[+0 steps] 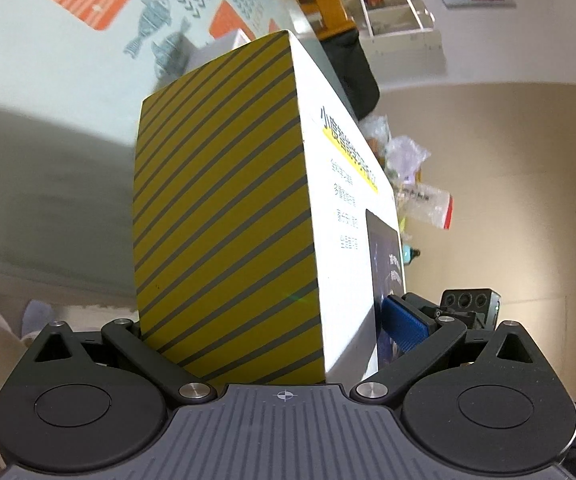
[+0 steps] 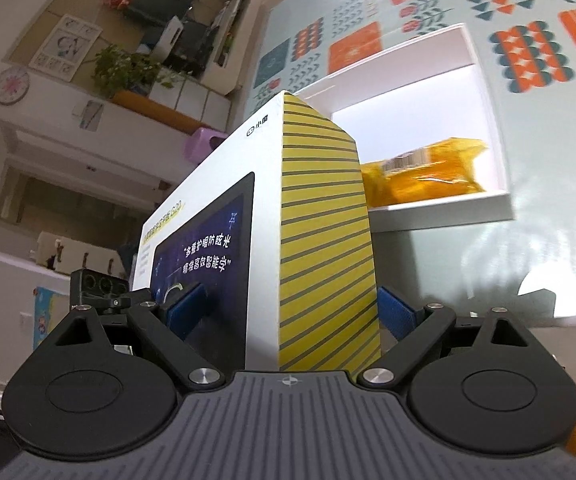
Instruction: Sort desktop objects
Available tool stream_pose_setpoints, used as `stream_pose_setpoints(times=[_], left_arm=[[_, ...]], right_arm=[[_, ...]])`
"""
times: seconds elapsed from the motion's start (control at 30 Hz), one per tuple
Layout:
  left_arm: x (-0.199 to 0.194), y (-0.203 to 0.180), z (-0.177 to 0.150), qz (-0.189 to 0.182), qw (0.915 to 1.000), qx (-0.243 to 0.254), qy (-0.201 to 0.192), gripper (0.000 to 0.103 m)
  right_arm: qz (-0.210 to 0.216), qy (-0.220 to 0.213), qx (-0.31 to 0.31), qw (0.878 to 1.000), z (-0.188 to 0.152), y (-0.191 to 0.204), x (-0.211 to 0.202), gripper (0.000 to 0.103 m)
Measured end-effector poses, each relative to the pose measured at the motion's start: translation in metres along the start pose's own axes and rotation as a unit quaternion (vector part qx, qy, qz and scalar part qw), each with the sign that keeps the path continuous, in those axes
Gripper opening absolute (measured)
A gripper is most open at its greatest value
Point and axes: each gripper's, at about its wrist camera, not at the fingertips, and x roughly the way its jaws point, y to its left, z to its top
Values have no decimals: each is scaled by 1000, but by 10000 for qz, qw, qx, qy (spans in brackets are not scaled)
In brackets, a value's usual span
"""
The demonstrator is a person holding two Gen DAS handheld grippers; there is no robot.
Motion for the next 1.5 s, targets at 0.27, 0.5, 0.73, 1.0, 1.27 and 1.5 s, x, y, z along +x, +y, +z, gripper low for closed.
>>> stream_pose_setpoints(times=[0.27, 0.5, 0.73, 1.0, 1.27, 1.5], left_arm=[[49, -15, 5, 497, 9957, 529, 567, 103], [65, -25, 11, 522, 9945, 683, 607, 103], [68, -43, 35, 590, 9927, 782, 703, 103], [73, -54, 67, 623, 9889, 1079, 803, 103], [71, -58, 100, 581, 9881, 1182, 793, 103], [63, -53, 130, 580, 9888, 1117, 806, 103]], right_arm=[[-704, -302, -244, 9968, -12, -13, -7, 103], [-989, -169, -141, 9949, 0, -33, -5, 103], [-1062, -393, -163, 9934, 20, -30, -14, 103], [-1183, -509, -98, 9916, 45, -37, -13, 103], [-1291, -667, -64, 9894, 78, -39, -9, 103], [-1305, -674, -52, 9891, 109, -40, 3, 103]])
